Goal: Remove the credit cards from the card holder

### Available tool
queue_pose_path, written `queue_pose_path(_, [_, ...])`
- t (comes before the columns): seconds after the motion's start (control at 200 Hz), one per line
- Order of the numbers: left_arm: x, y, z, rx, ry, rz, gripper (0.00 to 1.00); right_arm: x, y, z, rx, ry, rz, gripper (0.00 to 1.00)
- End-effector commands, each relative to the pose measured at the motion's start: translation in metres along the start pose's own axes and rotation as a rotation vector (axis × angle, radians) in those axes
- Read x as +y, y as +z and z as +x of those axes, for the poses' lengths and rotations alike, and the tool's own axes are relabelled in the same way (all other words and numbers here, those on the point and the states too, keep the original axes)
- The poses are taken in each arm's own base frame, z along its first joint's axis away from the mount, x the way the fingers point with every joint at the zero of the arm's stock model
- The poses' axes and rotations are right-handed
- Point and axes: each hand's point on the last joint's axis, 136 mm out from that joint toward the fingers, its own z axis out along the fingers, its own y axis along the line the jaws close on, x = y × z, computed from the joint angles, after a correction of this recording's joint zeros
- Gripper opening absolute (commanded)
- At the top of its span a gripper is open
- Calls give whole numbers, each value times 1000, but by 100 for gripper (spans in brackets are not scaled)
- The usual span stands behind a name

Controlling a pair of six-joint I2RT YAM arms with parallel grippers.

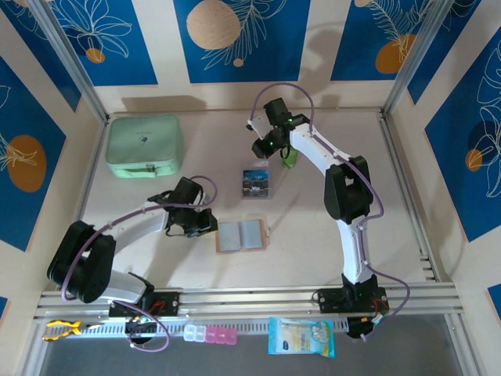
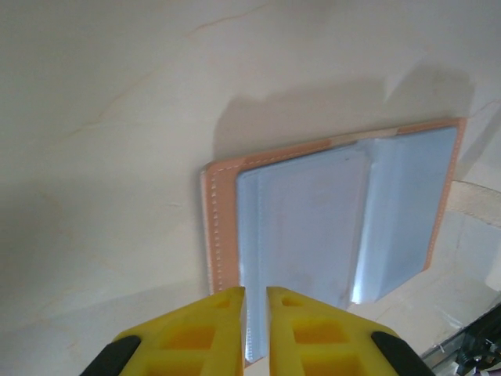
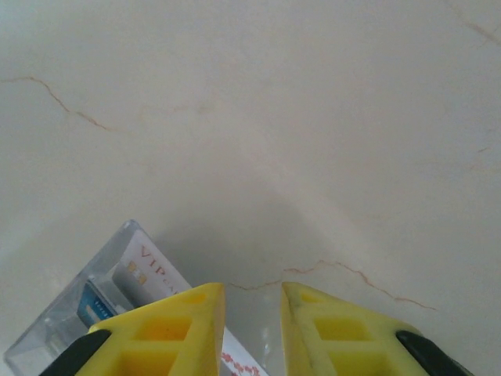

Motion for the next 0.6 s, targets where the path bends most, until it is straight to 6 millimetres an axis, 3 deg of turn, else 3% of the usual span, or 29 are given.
queue_pose_path(0.0, [10, 0, 4, 10, -35, -8, 15, 3, 10, 3, 11, 14, -23, 25])
queue_pose_path(0.375, [9, -1, 1, 11, -45, 10, 15, 11, 24, 31, 89, -3, -51, 25])
queue_pose_path(0.595, [8, -1, 0, 9, -44, 18, 15, 7, 16, 25, 79, -12, -22, 24])
